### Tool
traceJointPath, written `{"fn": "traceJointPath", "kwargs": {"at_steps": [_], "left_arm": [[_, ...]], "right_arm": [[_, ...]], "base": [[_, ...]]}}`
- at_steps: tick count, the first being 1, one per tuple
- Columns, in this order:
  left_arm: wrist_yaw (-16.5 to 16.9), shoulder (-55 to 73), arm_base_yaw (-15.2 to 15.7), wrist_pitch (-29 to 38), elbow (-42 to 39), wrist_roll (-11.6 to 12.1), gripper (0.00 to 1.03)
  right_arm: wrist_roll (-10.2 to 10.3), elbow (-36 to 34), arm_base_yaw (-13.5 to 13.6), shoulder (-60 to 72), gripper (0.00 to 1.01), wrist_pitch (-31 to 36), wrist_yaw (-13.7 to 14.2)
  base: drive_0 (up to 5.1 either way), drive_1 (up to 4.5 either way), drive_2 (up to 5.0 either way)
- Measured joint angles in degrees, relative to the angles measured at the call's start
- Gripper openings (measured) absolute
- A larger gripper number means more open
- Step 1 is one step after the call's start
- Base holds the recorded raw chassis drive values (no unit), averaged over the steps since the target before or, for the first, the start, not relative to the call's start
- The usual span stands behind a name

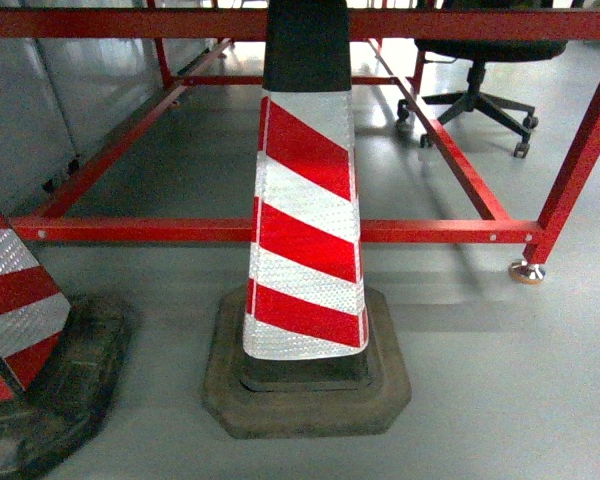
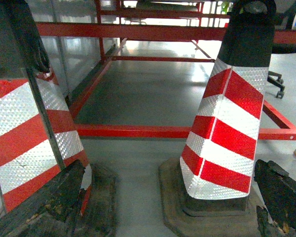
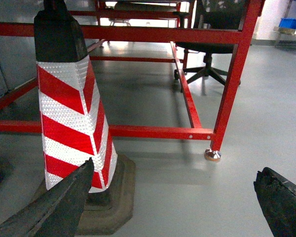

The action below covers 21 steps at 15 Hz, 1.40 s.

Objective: Sort blue parts and orange caps into right shelf containers

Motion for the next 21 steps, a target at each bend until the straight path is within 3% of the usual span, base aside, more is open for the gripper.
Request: {"fn": "traceJointPath", "kwargs": {"at_steps": [21], "left_arm": [[0.0,0.0,0.0,0.0,0.0,0.1,0.98]], "right_arm": [[0.0,0.0,0.0,0.0,0.98,0.1,-0.1]], "base": [[0.0,0.0,0.0]]}}
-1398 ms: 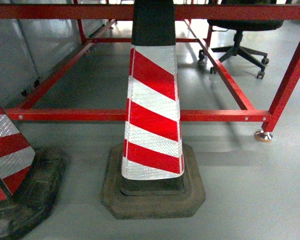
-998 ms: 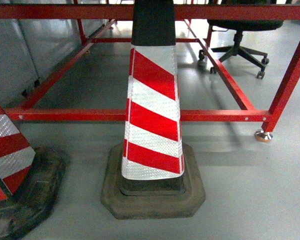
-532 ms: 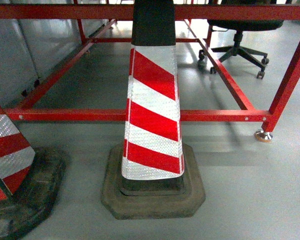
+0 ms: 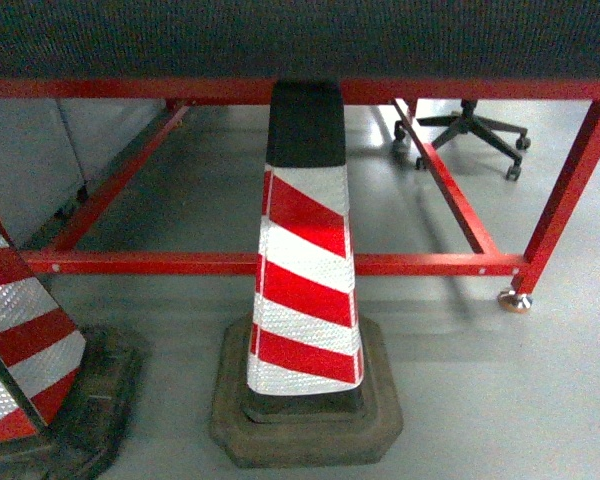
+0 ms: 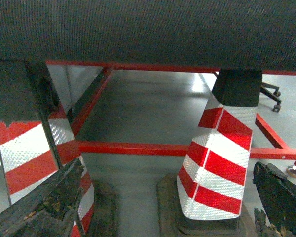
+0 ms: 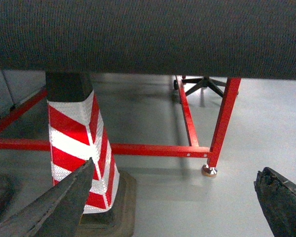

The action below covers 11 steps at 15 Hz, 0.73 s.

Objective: Sort blue parts and orange caps into right shelf containers

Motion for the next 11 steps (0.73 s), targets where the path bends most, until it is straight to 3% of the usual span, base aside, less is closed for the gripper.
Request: {"fn": "traceJointPath", "kwargs": {"at_steps": [11], "left_arm": [[0.0,0.0,0.0,0.0,0.0,0.5,0.98]], "right_arm": [[0.4,0.0,0.0,0.0,0.98,-0.1,0.1]], "base": [[0.0,0.0,0.0]]}}
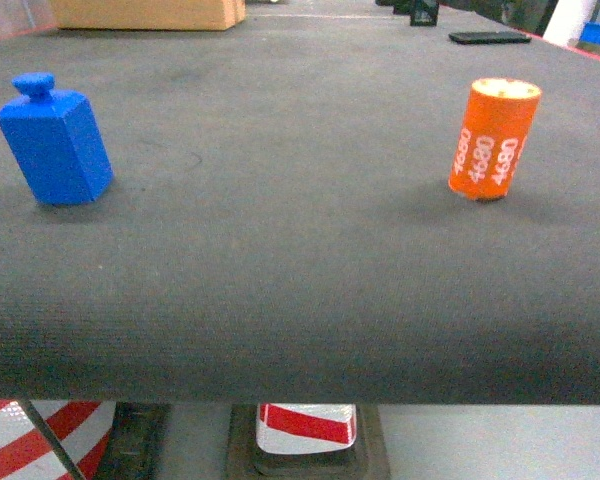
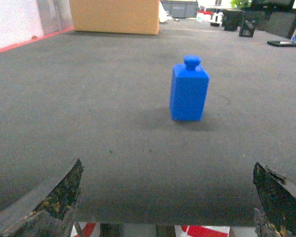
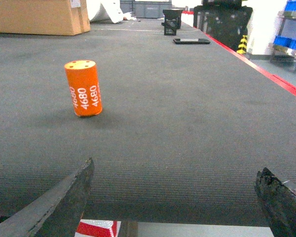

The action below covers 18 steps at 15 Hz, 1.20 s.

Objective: Sort blue parts and orange caps into right shelf containers

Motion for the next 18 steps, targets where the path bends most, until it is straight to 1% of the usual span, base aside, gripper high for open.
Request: {"fn": "traceJointPath", "kwargs": {"at_steps": [18], "left_arm": [[0.0,0.0,0.0,0.0,0.0,0.0,0.98]], "right_arm": [[0.0,0.0,0.0,0.0,0.98,0.0,0.0]], "base": [[0.0,0.0,0.0]]}}
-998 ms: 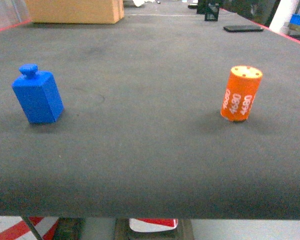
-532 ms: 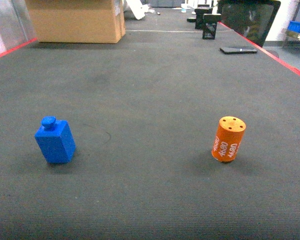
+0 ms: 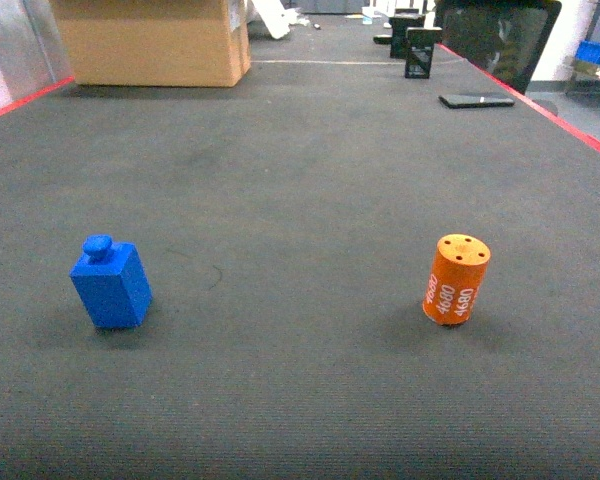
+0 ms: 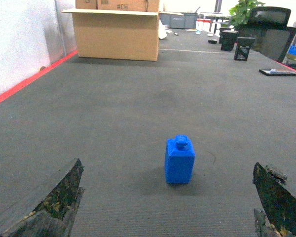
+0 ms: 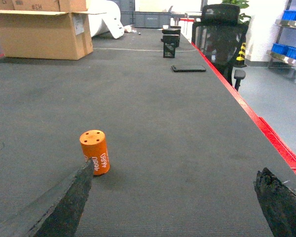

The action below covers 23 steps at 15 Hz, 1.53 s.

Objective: Sort blue parts and orange caps into right shelf containers

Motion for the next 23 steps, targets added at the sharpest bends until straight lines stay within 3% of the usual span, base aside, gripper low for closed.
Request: {"fn": "traceJointPath", "kwargs": {"at_steps": [23], "left_arm": [[0.0,0.0,0.0,0.0,0.0,0.0,0.98]], "right_arm": [[0.0,0.0,0.0,0.0,0.98,0.0,0.0]], "base": [[0.0,0.0,0.0]]}}
